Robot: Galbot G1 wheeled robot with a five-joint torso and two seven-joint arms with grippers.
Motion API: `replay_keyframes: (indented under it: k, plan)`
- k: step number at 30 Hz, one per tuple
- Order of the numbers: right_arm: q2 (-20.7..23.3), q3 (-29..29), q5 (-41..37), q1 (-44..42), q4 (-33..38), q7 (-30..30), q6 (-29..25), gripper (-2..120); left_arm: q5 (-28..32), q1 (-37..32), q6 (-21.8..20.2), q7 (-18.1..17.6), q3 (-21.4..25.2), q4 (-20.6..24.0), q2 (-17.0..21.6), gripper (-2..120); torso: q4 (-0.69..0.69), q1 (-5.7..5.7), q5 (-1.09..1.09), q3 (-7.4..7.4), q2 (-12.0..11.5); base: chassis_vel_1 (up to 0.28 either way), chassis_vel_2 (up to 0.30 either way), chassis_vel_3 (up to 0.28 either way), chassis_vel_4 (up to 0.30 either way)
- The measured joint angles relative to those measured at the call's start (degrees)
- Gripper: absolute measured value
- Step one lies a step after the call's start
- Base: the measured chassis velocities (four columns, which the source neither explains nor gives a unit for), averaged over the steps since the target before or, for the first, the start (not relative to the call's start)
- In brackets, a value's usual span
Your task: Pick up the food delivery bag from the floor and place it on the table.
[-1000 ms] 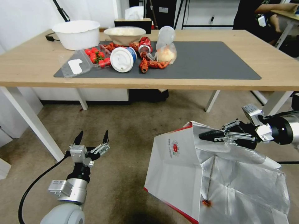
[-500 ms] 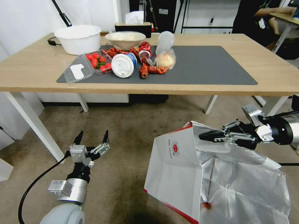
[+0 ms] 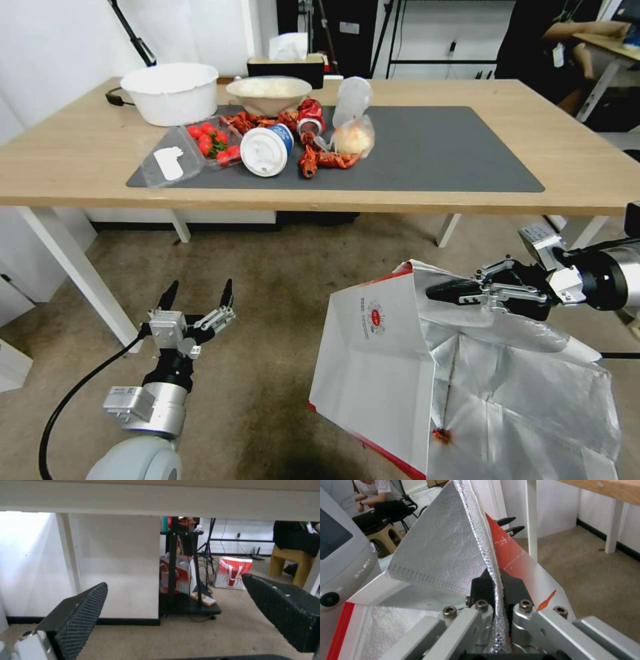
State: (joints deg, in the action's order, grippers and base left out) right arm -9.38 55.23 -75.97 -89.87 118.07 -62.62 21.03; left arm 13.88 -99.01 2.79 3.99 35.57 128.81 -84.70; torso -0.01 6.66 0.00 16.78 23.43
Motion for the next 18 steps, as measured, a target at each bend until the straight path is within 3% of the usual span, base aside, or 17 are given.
replay_keyframes:
  k: [18]
  plan:
    - [-0.62, -0.11, 0.14, -0.01, 0.00, -0.06, -0.03, 0, -0.05, -0.29, 0.02, 0.03, 0.04, 0.45, 0.11, 100, 0.00, 1.51, 0.00, 2.64, 4.14, 0.000, 0.000, 0.000, 0.000]
